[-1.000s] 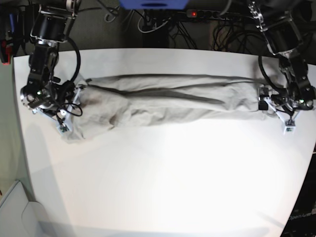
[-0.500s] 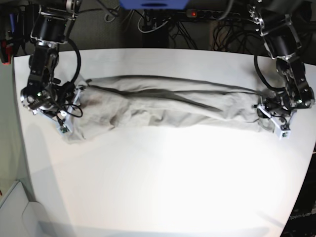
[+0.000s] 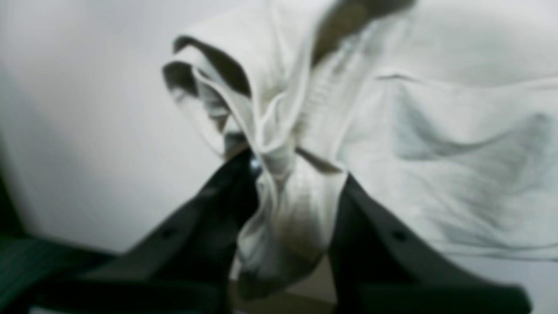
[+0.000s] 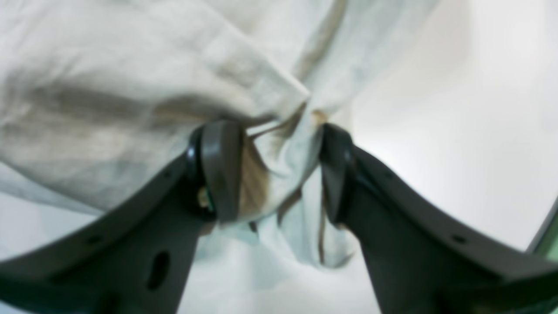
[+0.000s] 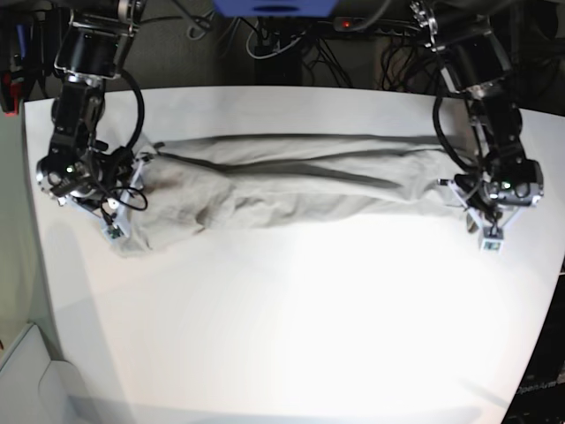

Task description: Layout the t-shirt on the table in an organized manner, then fold the t-shirt properly

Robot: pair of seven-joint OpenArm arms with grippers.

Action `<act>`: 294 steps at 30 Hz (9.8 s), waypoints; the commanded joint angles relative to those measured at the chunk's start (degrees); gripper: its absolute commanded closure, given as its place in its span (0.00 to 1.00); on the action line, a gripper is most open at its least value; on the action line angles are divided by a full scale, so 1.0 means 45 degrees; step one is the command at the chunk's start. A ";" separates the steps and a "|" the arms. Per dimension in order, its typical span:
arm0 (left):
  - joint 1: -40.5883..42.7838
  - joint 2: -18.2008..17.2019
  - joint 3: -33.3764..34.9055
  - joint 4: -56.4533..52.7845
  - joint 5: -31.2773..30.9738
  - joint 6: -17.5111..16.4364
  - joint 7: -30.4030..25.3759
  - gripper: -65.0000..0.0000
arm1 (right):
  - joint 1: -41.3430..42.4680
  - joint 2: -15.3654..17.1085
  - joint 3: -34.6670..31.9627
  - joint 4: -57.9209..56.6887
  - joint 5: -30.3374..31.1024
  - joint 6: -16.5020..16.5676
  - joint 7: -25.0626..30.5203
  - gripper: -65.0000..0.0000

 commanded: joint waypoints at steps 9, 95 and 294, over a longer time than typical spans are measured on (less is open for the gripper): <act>-0.0232 0.3208 0.3618 0.1847 0.4959 0.0016 -0.0179 1.00 | 0.0337 0.0109 -0.0017 0.0141 0.0016 -0.0012 0.0047 0.54; 0.0510 0.2837 0.9850 0.1202 -0.4867 0.3454 -0.3441 0.52 | 0.0786 0.0383 -0.1228 0.0141 0.0016 -0.0012 -0.0070 0.54; 0.3304 -0.0797 0.4517 0.1241 -0.8267 0.6931 -0.5727 1.00 | 0.1606 -0.2235 0.3226 0.3970 0.9589 -0.0012 -0.4651 1.00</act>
